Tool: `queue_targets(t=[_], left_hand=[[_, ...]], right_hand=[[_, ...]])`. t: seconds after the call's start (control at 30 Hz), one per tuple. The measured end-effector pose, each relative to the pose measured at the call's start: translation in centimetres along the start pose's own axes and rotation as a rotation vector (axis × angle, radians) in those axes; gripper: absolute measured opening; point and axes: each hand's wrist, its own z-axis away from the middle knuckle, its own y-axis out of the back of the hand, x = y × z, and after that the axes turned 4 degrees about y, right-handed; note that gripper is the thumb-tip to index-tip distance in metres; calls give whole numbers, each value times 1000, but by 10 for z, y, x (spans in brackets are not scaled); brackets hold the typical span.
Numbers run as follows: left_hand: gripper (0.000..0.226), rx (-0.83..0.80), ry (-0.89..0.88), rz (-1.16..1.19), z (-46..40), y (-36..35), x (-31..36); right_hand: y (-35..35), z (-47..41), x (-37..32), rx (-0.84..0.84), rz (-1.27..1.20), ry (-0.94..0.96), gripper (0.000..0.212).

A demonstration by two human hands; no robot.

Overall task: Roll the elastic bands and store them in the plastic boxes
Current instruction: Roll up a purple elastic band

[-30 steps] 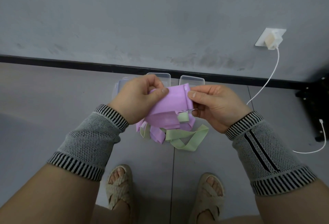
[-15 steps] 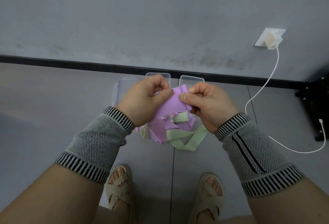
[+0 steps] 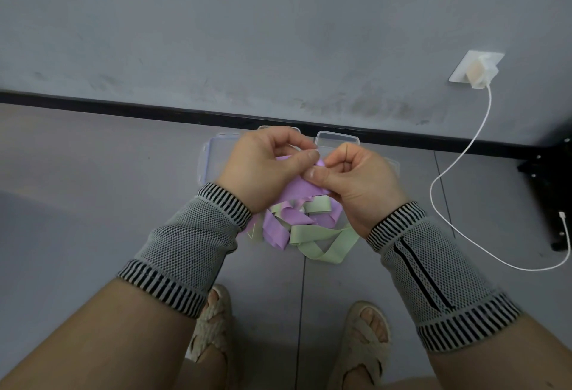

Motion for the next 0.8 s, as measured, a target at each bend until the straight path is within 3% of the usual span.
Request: queue_targets(t=[0.43, 0.8], left_hand=[[22, 36, -63, -109, -2, 7, -6], [13, 12, -7, 31, 1, 2, -2]], right_hand=[[9, 7, -11, -232, -118, -187, 15], [3, 6, -8, -79, 21, -64, 10]])
